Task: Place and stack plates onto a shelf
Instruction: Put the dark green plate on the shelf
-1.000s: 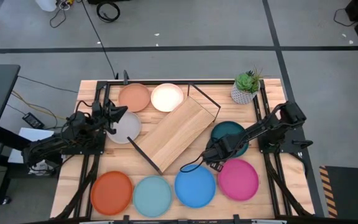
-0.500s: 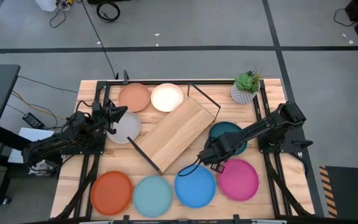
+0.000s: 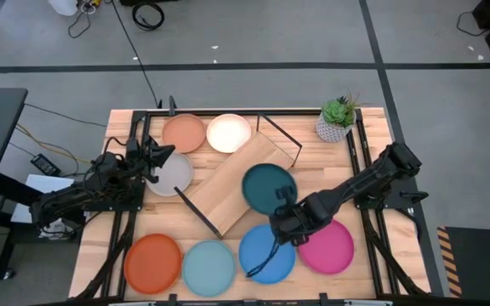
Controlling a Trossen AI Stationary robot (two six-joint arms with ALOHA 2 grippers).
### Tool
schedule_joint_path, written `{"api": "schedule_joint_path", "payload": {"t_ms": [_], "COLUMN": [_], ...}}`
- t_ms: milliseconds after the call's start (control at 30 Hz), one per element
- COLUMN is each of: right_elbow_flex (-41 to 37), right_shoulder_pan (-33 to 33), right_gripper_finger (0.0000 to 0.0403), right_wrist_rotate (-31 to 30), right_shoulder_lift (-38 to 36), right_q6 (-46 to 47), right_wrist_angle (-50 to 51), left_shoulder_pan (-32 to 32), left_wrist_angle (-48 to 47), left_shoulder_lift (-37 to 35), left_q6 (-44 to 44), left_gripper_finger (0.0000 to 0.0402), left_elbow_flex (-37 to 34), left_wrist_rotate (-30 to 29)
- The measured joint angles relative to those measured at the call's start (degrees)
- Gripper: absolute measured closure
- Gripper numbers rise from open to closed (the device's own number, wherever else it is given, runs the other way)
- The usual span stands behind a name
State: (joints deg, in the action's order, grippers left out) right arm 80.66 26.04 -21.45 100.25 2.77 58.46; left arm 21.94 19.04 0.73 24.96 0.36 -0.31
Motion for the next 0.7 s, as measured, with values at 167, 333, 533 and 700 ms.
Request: {"api": "schedule_joint_path", "payload": {"t_ms": [167,333,533,700], "right_elbow_flex": [-1.76,-4.69,-8.54,-10.80], "right_shoulder_pan": [-4.82,-11.04,-17.18,-20.21], "right_gripper_finger": [0.0387,0.0387,0.0387,0.0387], "right_wrist_rotate": [2.66,2.93,0.80,-1.52], "right_shoulder_lift": [0.00,0.00,0.00,0.00], "right_q6": [-12.72,-17.26,-20.70,-20.97], "right_wrist_angle": [-3.70,-3.81,-6.69,-8.62], "left_shoulder_pan": [0.00,0.00,0.00,0.00], "left_wrist_angle": [-0.88,-0.98,-0.97,-0.97], "left_shoulder_lift": [0.00,0.00,0.00,0.00], "left_q6": [1.43,1.43,1.43,1.45], "left_gripper_finger": [0.0377,0.0377,0.0377,0.0377], "left_elbow_flex": [0.00,0.00,0.00,0.00], "left_wrist_rotate": [0.00,0.01,-0.01,-0.01]}}
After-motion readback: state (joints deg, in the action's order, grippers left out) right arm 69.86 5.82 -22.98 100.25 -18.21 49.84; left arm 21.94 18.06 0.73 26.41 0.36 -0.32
